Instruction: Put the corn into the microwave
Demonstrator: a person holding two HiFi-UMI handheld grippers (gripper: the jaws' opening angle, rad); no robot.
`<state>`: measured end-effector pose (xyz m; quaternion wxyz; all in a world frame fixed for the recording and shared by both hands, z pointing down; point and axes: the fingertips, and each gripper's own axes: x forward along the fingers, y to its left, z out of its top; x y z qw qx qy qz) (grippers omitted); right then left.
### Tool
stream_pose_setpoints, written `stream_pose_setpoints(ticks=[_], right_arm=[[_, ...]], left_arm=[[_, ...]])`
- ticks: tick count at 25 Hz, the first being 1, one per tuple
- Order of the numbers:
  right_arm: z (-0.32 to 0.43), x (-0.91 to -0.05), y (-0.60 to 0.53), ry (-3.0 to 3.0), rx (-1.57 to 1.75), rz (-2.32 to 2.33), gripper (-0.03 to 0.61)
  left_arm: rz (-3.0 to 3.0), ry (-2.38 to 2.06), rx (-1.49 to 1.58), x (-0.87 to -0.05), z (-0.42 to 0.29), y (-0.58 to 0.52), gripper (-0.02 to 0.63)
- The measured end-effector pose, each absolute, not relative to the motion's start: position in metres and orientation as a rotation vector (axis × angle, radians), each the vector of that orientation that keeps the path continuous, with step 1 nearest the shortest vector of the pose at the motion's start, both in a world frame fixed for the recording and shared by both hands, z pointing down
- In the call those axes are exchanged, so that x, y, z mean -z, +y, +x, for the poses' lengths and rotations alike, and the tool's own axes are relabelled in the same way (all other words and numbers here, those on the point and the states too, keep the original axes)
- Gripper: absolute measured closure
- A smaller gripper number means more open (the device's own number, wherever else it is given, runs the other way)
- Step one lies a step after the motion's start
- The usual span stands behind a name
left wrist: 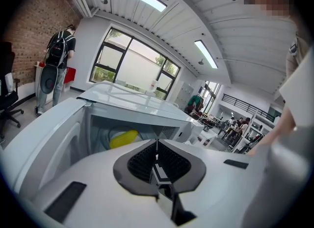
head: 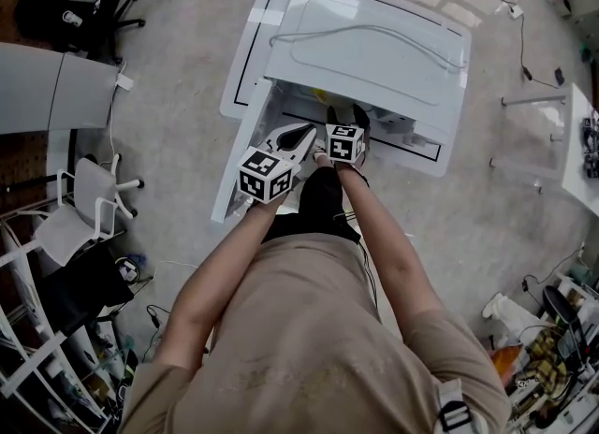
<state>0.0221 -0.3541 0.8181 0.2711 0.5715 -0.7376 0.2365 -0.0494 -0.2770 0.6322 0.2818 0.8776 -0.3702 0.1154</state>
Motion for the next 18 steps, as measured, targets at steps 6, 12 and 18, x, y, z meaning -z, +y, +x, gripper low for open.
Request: stream_pose_setpoints(ticks=[6,12,18], right_arm=[[0.022,-0.821,-0.371,-1.979,-0.579,1.506,0.318],[0.01,-0.816,-0.379,-2.015,-0.554,1.447,0.318],[0.008,-0.789,-0.357,-2.113,-0.519,1.408,0.318]], left_arm=[[2.352,-1.012,-0.304,-0.631,-0.056,-0.276,0.604],[2.35,-1.036,-0.294,-0.624,-0.068,-0.273,0.604],[2.378,-1.047,-0.242,-0.606,-0.077,-0.259,0.605]])
